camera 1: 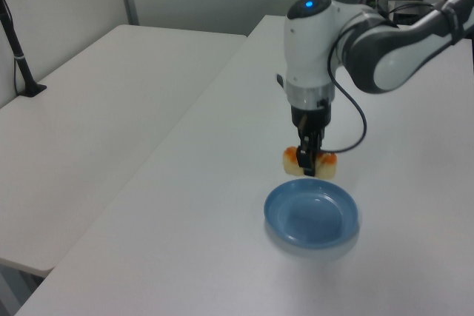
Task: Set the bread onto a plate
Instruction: 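Lift the bread roll and carry it over the blue plate, then lower the bread roll onto the plate and open the gripper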
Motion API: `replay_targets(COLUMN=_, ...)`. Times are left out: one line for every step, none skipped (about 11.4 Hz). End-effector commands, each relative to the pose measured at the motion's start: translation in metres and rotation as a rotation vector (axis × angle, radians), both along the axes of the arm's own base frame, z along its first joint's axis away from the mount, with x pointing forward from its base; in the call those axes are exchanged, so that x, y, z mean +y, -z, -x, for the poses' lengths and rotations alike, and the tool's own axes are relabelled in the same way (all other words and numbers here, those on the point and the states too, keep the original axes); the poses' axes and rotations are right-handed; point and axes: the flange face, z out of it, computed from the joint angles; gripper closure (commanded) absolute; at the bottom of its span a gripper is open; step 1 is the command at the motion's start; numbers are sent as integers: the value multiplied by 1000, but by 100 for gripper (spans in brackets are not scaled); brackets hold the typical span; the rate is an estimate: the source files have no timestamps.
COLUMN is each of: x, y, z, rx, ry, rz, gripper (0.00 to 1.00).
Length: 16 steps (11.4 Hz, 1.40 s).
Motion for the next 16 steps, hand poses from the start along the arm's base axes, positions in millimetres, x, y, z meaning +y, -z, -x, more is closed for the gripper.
replay_targets(x=17, y=30, z=25, rx=22, ry=5, rz=61, gripper=55)
replay_targets(x=21, y=39, z=26, rx=19, ry=13, rz=76, gripper=55)
replay_targets(x=26, y=47, z=26, rx=6, ry=17, rz=77, gripper=55)
replay_targets(x=26, y=51, z=22, rx=-4, ry=24, rz=80, gripper=55)
replay_targets(x=27, y=58, z=20, rx=-2, ry=32, rz=77, gripper=55)
replay_targets(x=30, y=57, z=19, rx=-21, ry=45, rz=74, gripper=55)
replay_targets(x=31, y=62, z=19, rx=-27, ry=59, rz=80, gripper=55)
replay_targets(x=35, y=62, z=15, rx=-31, ry=76, rz=72, gripper=55)
replay_targets(x=38, y=70, z=15, rx=-23, ry=75, rz=73, gripper=55)
replay_targets(x=40, y=69, z=15, rx=-27, ry=73, rz=70, gripper=47)
replay_targets(x=40, y=70, z=16, rx=-25, ry=75, rz=73, gripper=26)
replay_targets(x=40, y=68, z=15, rx=-28, ry=81, rz=70, gripper=14)
replay_targets(x=40, y=68, z=15, rx=-28, ry=82, rz=72, gripper=12)
replay_targets(x=39, y=67, z=14, rx=-29, ry=84, rz=71, gripper=10)
replay_targets(x=38, y=65, z=13, rx=-32, ry=87, rz=71, gripper=9)
replay_targets(x=37, y=61, z=13, rx=-35, ry=89, rz=71, gripper=9)
